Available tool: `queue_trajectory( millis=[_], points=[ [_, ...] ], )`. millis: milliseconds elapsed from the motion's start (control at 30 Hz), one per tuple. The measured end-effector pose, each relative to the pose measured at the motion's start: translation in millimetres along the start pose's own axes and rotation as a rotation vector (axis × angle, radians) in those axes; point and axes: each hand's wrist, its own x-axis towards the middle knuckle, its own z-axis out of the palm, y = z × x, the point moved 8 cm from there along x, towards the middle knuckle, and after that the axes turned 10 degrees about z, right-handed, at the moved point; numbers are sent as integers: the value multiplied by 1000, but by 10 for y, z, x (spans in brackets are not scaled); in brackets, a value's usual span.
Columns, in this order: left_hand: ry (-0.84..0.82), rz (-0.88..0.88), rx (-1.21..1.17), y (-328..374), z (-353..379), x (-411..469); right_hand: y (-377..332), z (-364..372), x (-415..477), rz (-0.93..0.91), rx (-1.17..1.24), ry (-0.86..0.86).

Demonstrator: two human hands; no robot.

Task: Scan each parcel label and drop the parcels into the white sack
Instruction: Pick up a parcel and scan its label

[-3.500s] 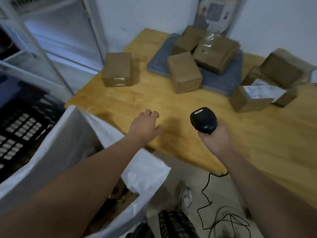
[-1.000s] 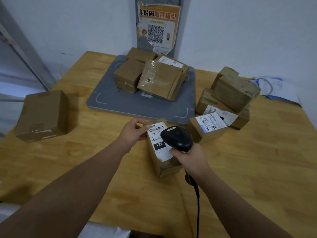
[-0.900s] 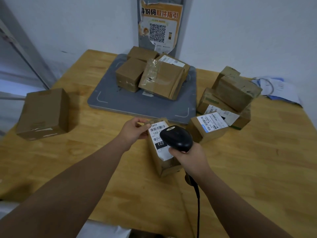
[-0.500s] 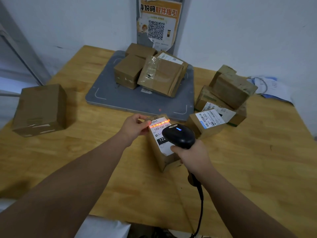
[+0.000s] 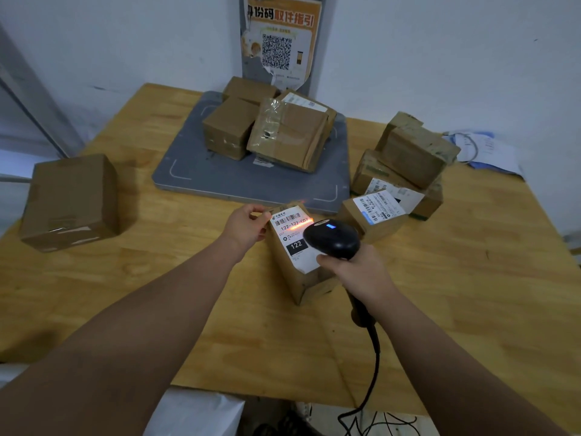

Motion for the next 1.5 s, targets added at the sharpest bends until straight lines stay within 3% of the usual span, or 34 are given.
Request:
queue_trajectory(
  millis=[133, 233, 300, 467, 633, 800, 933, 1100, 1267, 1367, 1433, 1500],
  points=[
    [-30, -219, -95, -109, 125, -286, -3, -153, 140, 82, 198, -48],
    [-240, -243, -94, -89, 394, -653, 123, -41, 196, 174, 294, -126],
    [-266, -241, -148, -120, 546, -872, 250, 136, 148, 221, 365, -195],
    [35, -115, -401, -185, 426, -1303, 483, 538, -119, 226, 589, -380],
    [183, 92, -326, -205, -6, -1859, 643, 867, -491, 186, 664, -502],
    [407, 55, -235, -599, -474, -2595, 706, 1352, -1018, 158, 671, -672],
    [666, -62, -126, -1002, -887, -3283, 844, 1836, -1457, 157, 503, -804],
    [726, -153, -140, -1484, -1266, -3756, 963, 2307, -1785, 159, 367, -841],
    [686, -153, -102, -1905, -1589, -3871, 1274, 2850, -1939, 225, 206, -834],
    [608, -418, 31, -2402, -1790, -3973, 1499, 3197, -2057, 302, 151, -886],
    [411, -554, 251, -2629, -1882, -3975, 1592, 3343, -2036, 274, 63, -856],
    [38, -591, 664, -2771, -1924, -3912, 1627, 3420, -1948, 210, -30, -807]
  ],
)
